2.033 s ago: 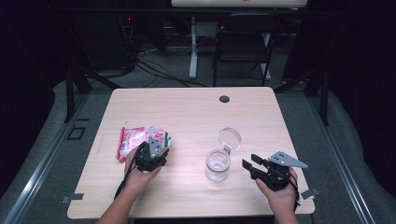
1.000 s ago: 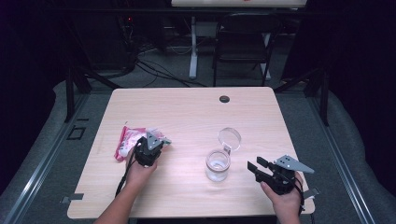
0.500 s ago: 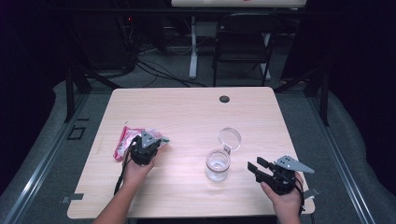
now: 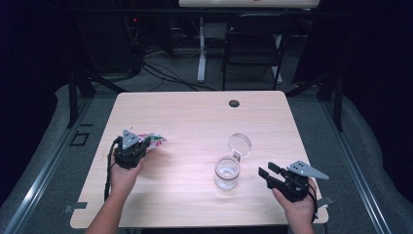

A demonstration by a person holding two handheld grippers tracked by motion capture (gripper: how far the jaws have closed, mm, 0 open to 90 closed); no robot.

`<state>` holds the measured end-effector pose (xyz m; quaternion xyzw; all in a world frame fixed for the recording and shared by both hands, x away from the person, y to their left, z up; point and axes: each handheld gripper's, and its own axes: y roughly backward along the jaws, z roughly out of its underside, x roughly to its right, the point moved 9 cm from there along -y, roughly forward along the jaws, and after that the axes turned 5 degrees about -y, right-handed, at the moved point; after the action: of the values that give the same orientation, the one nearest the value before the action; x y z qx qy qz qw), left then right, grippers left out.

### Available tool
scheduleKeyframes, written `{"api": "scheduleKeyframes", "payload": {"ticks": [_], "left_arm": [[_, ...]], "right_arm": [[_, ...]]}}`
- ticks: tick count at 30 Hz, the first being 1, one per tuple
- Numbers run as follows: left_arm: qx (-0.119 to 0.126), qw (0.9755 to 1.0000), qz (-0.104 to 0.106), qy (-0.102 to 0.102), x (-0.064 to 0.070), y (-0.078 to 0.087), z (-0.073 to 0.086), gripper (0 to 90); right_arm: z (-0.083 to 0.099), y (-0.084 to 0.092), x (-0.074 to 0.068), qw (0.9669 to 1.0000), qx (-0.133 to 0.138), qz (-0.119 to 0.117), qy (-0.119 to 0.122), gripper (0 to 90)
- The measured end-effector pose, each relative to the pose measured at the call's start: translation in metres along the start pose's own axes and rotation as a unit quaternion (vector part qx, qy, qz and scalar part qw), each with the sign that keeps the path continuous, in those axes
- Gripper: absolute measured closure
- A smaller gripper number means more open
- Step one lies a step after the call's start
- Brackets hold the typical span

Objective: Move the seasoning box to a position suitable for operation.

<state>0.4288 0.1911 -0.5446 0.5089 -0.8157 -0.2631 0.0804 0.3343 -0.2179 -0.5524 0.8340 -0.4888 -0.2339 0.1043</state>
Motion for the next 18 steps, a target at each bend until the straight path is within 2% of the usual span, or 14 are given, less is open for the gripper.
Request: {"api": "scheduleKeyframes", "payload": {"ticks": [4,5,6,7,8,14,18], "left_arm": [[-0.002,1.0,-0.007,0.003,-0.015,0.011,-0.006,90.0],[-0.002,1.0,-0.007,0.003,-0.015,0.011,-0.006,90.0],[0.0,0.9999,-0.008,0.008,-0.022,0.016,-0.011,90.0],[0.0,0.9999,-0.008,0.008,-0.022,0.016,-0.011,90.0],[0.002,0.9999,-0.012,0.011,-0.029,0.021,-0.016,90.0],[0.012,0.9995,-0.022,0.016,-0.045,0.029,-0.031,90.0],[0.024,0.9988,-0.03,0.031,-0.057,0.035,-0.04,90.0]], "right_arm": [[-0.002,-0.003,0.0,0.9999,0.003,-0.006,-0.007,52.4],[-0.003,-0.004,0.0,0.9999,0.004,-0.009,-0.008,52.4],[-0.003,-0.005,0.0,0.9999,0.002,-0.009,-0.005,52.4],[-0.003,-0.006,-0.001,0.9999,0.003,-0.01,-0.006,52.4],[-0.004,-0.007,-0.001,0.9999,0.003,-0.011,-0.005,52.4],[-0.005,-0.011,-0.004,0.9999,0.001,-0.017,-0.002,52.4],[-0.006,-0.014,-0.005,0.9998,0.0,-0.02,-0.003,52.4]]}}
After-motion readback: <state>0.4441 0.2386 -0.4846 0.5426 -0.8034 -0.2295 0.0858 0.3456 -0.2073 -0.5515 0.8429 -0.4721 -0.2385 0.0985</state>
